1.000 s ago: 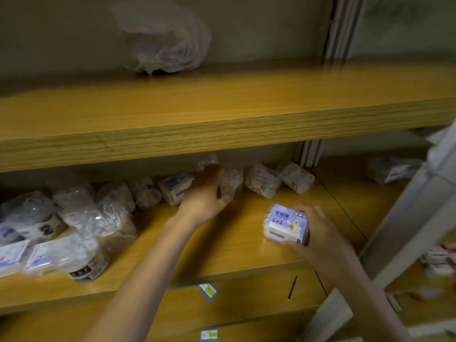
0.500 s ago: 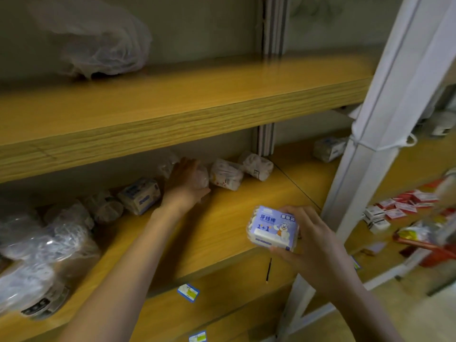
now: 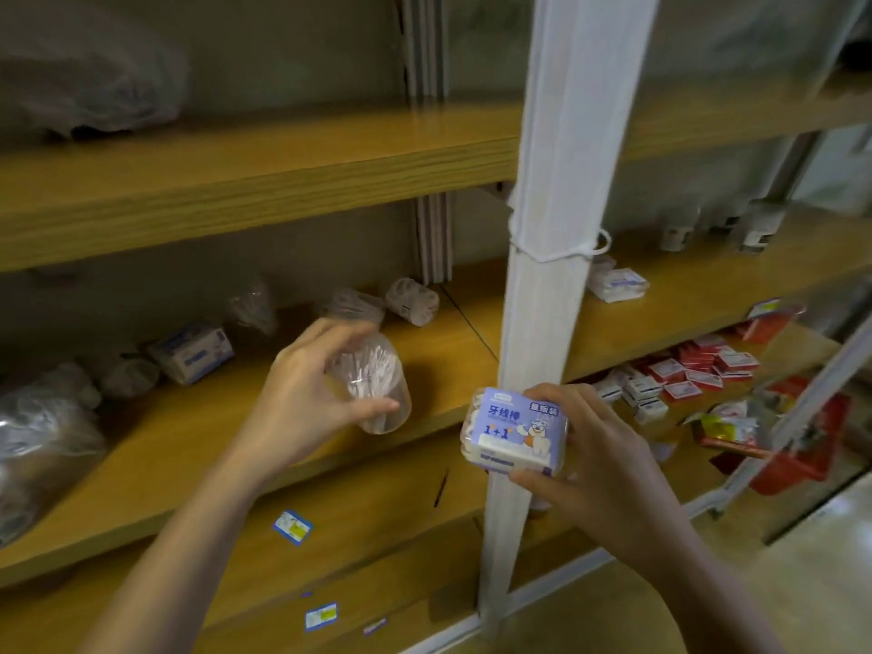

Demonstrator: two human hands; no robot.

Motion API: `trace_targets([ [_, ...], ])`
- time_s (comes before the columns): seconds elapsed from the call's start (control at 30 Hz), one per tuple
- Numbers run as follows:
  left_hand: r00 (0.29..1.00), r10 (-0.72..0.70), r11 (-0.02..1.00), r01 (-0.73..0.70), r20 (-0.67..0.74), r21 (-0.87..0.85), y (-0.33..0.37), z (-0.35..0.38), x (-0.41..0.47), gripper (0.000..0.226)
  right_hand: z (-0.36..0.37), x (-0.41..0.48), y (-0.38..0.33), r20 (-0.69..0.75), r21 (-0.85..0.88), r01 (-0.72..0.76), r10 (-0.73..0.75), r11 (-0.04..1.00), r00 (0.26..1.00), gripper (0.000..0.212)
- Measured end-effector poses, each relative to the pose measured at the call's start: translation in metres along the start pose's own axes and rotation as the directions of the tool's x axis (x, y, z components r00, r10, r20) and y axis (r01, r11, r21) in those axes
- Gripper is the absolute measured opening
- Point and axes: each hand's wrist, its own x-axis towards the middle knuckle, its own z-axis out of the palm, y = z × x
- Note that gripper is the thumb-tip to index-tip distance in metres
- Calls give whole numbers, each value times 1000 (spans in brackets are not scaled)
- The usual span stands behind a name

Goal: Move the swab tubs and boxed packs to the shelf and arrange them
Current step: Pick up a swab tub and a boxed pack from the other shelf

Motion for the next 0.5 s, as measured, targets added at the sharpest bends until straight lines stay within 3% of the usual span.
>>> trace_targets([
  [0.5,996,64,981,-50,70,-187,169,129,8,69,-136,-61,145,-33,15,-39,40,999,999,64],
])
